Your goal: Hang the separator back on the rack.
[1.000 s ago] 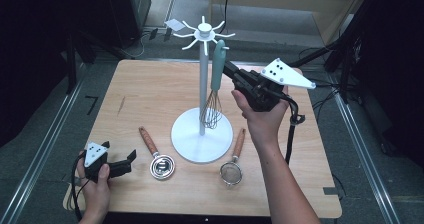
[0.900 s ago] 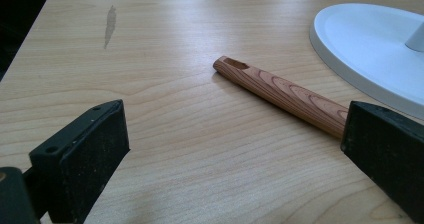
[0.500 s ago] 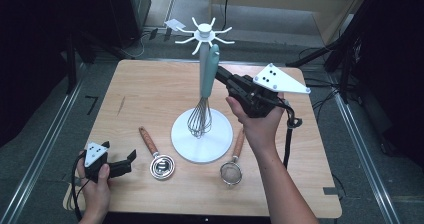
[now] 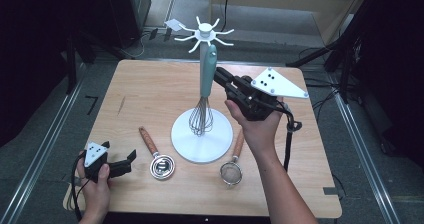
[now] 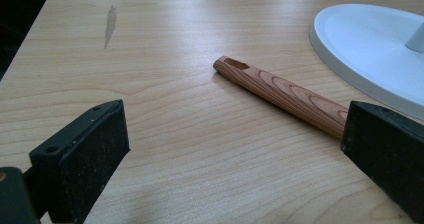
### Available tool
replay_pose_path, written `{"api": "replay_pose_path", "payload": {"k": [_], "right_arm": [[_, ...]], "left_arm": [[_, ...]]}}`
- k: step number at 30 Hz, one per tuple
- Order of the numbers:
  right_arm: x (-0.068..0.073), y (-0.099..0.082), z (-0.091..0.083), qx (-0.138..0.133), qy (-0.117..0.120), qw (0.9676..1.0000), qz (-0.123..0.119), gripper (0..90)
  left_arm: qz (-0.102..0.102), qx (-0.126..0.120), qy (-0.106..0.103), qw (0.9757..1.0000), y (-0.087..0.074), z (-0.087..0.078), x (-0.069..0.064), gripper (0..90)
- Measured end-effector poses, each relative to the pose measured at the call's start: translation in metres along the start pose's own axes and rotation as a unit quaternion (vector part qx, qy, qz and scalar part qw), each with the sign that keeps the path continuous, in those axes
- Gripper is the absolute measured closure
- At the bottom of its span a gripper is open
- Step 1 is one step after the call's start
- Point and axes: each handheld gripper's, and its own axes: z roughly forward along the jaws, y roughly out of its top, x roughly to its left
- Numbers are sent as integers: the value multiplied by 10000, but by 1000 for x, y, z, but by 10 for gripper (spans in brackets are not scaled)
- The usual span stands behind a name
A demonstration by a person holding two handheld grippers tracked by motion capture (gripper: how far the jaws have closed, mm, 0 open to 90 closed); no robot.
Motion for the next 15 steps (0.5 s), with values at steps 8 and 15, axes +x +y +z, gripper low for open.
{"api": "replay_pose_path", "payload": {"k": [8,15], "right_arm": [[-9,-20,-13,311,-234,9992,40,824],[-19,-47,-29,588,-367,9974,182,824]], "left_arm": [[0,-5,4,10000,0,0,0,0],[9,-8,32,10000,0,0,-1,0]]}}
